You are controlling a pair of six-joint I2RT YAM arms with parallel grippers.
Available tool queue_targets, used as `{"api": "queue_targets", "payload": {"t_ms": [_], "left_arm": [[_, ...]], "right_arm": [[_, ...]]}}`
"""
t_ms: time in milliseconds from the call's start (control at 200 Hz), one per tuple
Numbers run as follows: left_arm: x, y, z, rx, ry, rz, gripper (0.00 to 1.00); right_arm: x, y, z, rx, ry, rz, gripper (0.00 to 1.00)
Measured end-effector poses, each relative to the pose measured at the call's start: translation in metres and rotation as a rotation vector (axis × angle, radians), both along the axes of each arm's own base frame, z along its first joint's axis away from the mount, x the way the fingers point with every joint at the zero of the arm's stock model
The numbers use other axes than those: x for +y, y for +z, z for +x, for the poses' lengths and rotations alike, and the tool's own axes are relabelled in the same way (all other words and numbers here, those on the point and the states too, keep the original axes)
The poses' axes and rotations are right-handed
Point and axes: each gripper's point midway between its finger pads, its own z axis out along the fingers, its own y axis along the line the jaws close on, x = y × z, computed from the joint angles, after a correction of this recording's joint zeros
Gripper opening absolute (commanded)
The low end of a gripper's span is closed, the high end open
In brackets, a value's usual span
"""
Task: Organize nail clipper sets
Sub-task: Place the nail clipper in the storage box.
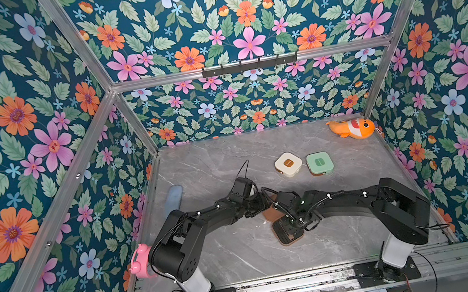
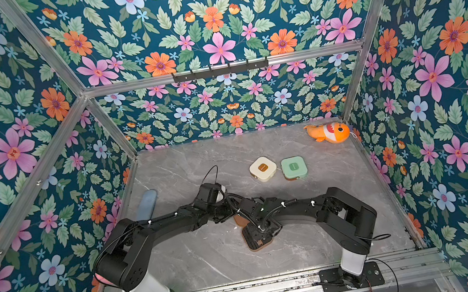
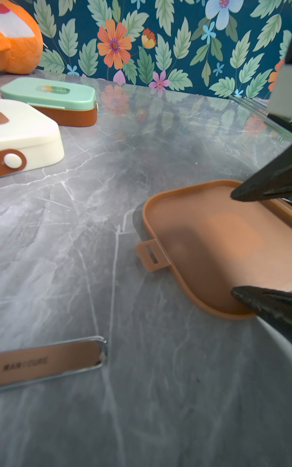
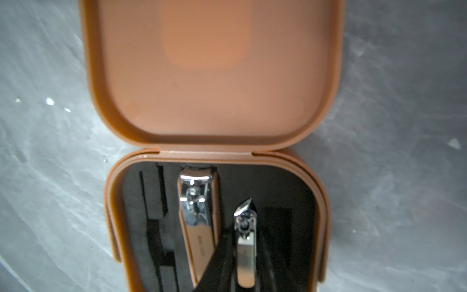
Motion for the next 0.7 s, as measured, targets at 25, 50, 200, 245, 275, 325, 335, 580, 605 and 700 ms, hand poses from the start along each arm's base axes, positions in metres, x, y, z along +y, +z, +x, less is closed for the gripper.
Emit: {"api": "queue_targets", "payload": {"t_ms": [25, 50, 200, 245, 275, 325, 335, 580, 605, 700], "left_arm": [[0.000, 0.000, 0.000, 0.000, -0.001, 0.000, 0.57], [-0.001, 0.000, 0.000, 0.000, -0.002, 0.000, 0.57], [-0.001, 0.000, -0.001, -0.001, -0.002, 0.001, 0.57], [-0.001, 0.000, -0.001, -0.001, -0.003, 0.001, 0.57], [-0.001, 0.000, -0.001, -0.002, -0.004, 0.000, 0.57], [-0.001, 0.001, -0.001, -0.004, -0.001, 0.003, 0.57], [0.000, 0.001, -0.001, -0.005, 0.000, 0.005, 0.57], [-0.001, 0.000, -0.002, -0.001, 0.001, 0.007, 0.57], [-0.001, 0.001, -0.002, -0.002, 0.001, 0.007, 0.57], [-0.001, 0.000, -0.002, -0.001, 0.001, 0.007, 0.57]], "right_arm": [[0.000, 0.001, 0.000, -0.001, -0.002, -0.002, 0.30], [-0.001, 0.001, 0.001, -0.002, -0.004, -0.005, 0.32], [-0.002, 0.006, 0.002, -0.002, -0.006, -0.020, 0.41], [-0.002, 0.008, 0.001, 0.002, -0.006, -0.022, 0.43], [-0.001, 0.010, 0.002, 0.003, -0.006, -0.022, 0.44], [-0.001, 0.015, 0.002, 0.003, -0.007, -0.022, 0.45], [0.000, 0.016, 0.003, 0.002, -0.007, -0.020, 0.45], [-0.005, 0.034, 0.019, -0.040, -0.045, -0.022, 0.46], [-0.006, 0.035, 0.019, -0.041, -0.047, -0.025, 0.46], [-0.009, 0.035, 0.020, -0.041, -0.053, -0.029, 0.44]]}}
